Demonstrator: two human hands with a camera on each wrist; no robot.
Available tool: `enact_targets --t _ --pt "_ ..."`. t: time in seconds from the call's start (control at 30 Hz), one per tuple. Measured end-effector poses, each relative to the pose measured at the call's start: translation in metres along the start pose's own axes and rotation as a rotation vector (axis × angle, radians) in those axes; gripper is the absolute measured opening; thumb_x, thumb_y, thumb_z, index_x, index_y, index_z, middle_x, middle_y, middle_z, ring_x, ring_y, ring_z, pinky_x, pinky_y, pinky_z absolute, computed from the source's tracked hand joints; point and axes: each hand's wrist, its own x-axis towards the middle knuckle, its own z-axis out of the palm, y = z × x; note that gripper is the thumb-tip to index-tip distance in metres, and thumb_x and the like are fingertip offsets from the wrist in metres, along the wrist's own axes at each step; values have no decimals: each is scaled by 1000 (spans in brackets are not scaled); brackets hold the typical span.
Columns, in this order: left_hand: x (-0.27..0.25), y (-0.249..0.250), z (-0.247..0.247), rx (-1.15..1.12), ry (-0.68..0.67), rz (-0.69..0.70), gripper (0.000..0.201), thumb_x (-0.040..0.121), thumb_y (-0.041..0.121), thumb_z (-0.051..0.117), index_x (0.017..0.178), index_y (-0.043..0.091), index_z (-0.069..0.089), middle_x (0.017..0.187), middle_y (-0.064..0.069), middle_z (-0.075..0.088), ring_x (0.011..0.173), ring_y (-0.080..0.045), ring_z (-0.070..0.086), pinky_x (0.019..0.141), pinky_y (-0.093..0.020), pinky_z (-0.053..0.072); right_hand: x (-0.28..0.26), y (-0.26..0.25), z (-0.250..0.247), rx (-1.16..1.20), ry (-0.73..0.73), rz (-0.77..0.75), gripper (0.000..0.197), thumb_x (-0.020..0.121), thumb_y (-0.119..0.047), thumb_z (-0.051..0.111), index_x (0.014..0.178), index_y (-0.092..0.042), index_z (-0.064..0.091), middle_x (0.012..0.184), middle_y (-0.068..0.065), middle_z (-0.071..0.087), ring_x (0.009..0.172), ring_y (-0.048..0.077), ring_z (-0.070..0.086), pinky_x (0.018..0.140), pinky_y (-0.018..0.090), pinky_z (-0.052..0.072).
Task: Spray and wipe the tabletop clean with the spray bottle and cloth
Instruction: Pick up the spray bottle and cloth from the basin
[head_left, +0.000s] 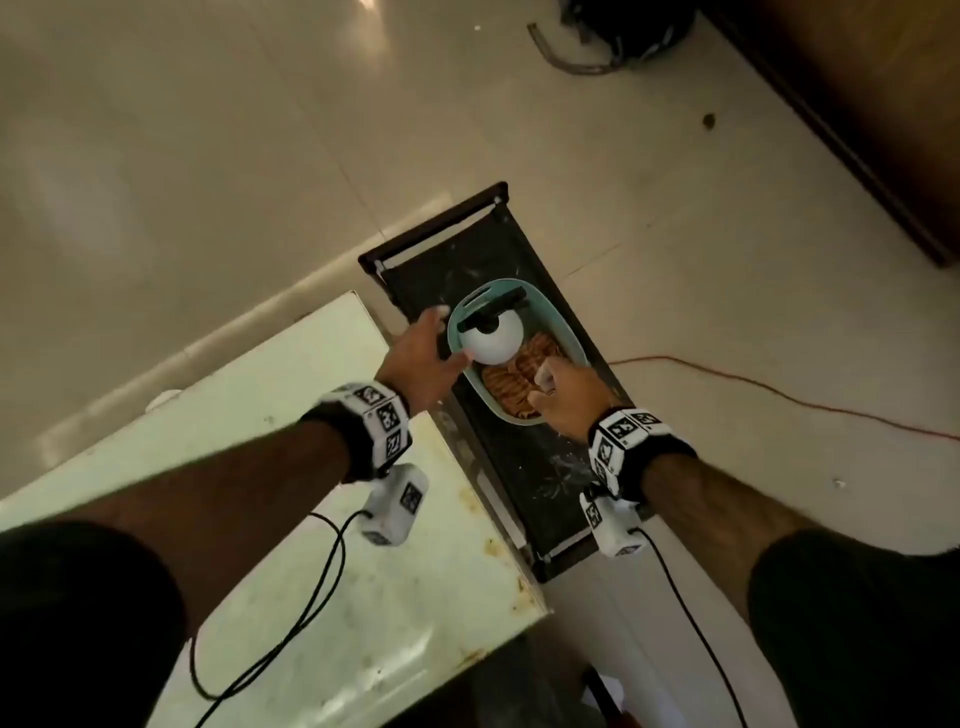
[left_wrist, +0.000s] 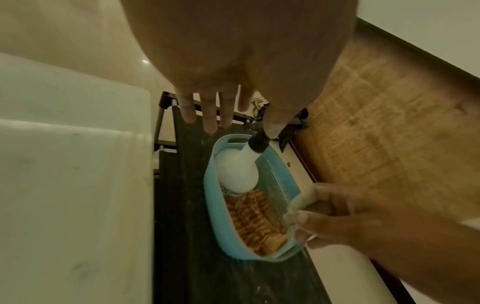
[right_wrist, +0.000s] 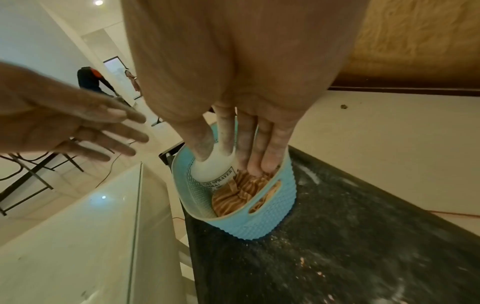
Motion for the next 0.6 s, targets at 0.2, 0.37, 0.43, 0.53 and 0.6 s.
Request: enact_targets --t 0.2,0.37,0.43,0.53,0.6 --pt "42 -2 20 132 85 84 38 95 35 66 133 32 67 110 -3 66 100 -20 62 82 -31 45 51 -4 28 -58 79 35 55 82 -27 66 127 -2 45 124 17 58 116 34 55 96 36 45" --pt "39 5 18 115 183 147 29 100 34 61 123 23 75 90 3 62 82 -14 56 66 -20 37 70 -5 38 182 165 76 102 68 -35 80 146 -14 19 143 11 41 130 30 44 106 46 40" --pt "29 13 9 100 230 202 28 99 35 62 118 22 78 83 5 60 76 -14 57 61 -20 35 69 -9 39 275 196 41 115 62 -38 83 149 -20 12 146 7 38 131 28 42 107 47 39" --pt "9 25 -10 47 305 252 22 97 35 66 105 22 81 79 7 65 71 -11 59 61 -18 40 58 -20 36 339 234 -62 115 58 -44 84 147 -23 14 143 4 39 127 25 43 105 45 41" --pt "-2 29 -18 -30 361 261 15 93 35 71 95 23 78 79 8 68 70 -7 61 64 -14 44 48 -31 28 399 238 -119 104 58 -44 85 140 -21 24 135 2 44 117 20 48 95 38 48"
